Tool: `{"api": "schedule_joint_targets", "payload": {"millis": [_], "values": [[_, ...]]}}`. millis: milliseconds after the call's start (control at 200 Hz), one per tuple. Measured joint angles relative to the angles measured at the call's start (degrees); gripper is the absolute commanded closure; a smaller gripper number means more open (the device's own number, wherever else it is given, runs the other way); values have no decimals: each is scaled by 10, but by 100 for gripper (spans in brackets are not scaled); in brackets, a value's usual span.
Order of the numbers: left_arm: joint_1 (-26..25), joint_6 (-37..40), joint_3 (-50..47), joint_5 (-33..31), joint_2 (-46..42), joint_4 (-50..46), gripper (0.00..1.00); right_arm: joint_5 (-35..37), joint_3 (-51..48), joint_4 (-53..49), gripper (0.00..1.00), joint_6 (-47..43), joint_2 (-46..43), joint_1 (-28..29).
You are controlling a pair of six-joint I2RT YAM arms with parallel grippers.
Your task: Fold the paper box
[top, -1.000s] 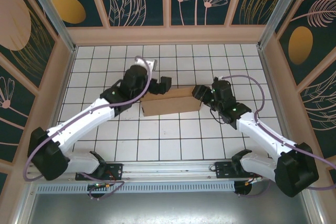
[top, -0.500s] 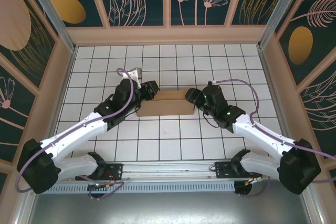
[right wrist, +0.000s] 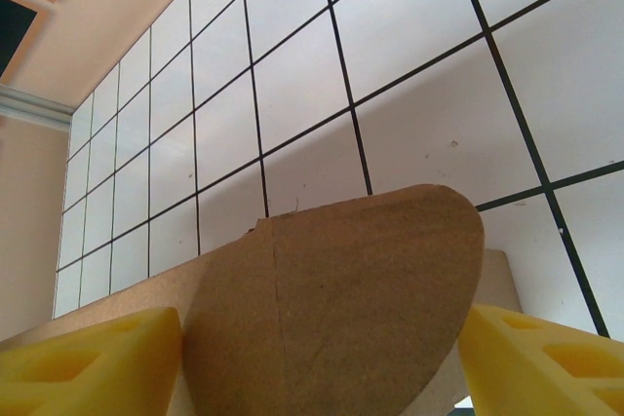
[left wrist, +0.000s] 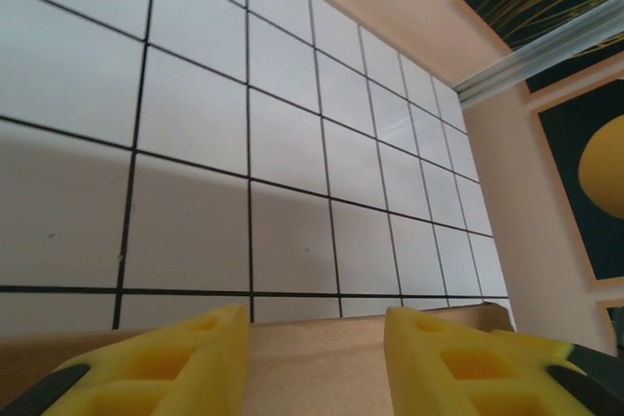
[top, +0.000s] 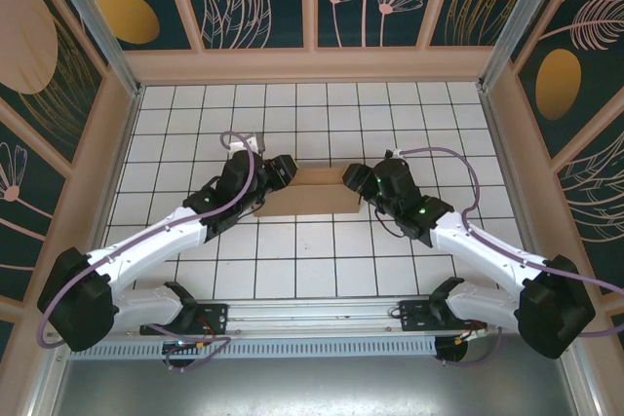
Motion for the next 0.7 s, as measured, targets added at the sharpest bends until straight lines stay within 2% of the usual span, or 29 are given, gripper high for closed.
{"api": "schedule_joint_targets", "payload": {"millis": [275,420,555,701], "values": [[0,-7,-25,-17,-1,43,59,14,9,-24,18,-17,-2,-3],[0,-7,-26,-19,-1,45,58,26,26,-74,18,-45,-33,-38],[-1,-7,-26,-19,-1,47,57,24,54,-103,24,-86,-61,-78],[0,-7,-25,-18,-1,47,57,-12,86,-114,30,-138,-60,-88]]}}
